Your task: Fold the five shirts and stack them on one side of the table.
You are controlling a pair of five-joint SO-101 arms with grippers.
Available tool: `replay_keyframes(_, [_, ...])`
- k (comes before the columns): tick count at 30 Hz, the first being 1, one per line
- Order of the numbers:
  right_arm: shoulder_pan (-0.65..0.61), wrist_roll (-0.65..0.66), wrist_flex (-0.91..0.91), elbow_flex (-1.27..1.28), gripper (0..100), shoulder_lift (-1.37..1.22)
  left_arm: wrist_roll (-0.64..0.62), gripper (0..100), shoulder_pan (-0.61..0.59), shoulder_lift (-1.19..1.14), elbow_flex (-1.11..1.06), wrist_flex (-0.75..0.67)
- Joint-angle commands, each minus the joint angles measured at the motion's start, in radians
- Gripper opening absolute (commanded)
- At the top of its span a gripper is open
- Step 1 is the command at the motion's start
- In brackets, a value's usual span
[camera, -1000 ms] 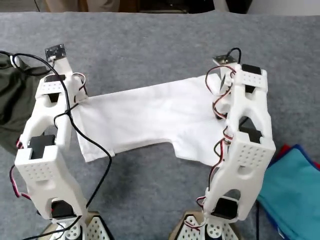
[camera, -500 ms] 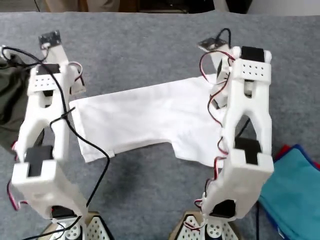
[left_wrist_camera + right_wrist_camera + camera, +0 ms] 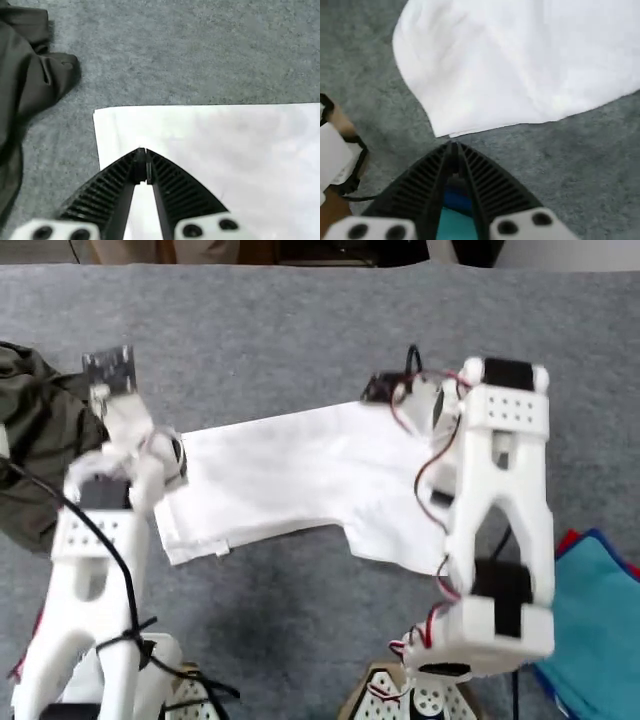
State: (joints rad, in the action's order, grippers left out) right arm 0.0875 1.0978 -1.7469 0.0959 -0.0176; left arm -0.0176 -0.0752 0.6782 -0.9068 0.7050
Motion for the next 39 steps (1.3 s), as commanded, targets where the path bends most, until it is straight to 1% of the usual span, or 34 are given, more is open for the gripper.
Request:
replay_keyframes(1, [0.015, 0.081, 0.061, 0.219, 0.5, 0.2, -0.069, 2, -0.023, 0.03, -0.114, -0.164])
replay_keyframes(4, [0.008, 0.1, 0.143, 0.398, 0.5, 0.352, -0.123, 2, -0.066, -0.036, -0.121, -0.236])
replay_keyframes(6, [0.008, 0.101, 0.207, 0.503, 1.9, 0.443, -0.124, 2, -0.094, -0.091, -0.101, -0.253])
replay_keyframes(7, [0.007, 0.101, 0.235, 0.55, 3.7, 0.479, -0.124, 2, -0.107, -0.124, -0.094, -0.258])
replay_keyframes(9, [-0.002, 0.101, 0.29, 0.645, 8.3, 0.544, -0.124, 2, -0.117, -0.209, -0.083, -0.31])
replay_keyframes(11, [-0.038, 0.101, 0.328, 0.734, 12.2, 0.587, -0.124, 2, -0.13, -0.303, -0.052, -0.37])
replay_keyframes(12, [-0.056, 0.101, 0.344, 0.773, 13.5, 0.602, -0.124, 2, -0.143, -0.351, -0.02, -0.374])
replay_keyframes(15, [-0.11, 0.1, 0.394, 0.868, 14.1, 0.634, -0.132, 2, -0.175, -0.476, 0.107, -0.308])
replay_keyframes(20, [-0.143, 0.098, 0.5, 0.998, 14.1, 0.645, -0.135, 2, -0.19, -0.611, 0.272, -0.163])
replay_keyframes(25, [-0.137, 0.095, 0.583, 1.044, 14.5, 0.645, -0.155, 2, -0.189, -0.631, 0.292, -0.137])
replay_keyframes(37, [-0.125, 0.094, 0.586, 0.937, 14.5, 0.644, -0.152, 2, -0.186, -0.631, 0.292, -0.135])
replay_keyframes(39, [-0.13, 0.094, 0.609, 0.931, 14.6, 0.644, -0.152, 2, -0.186, -0.631, 0.292, -0.135])
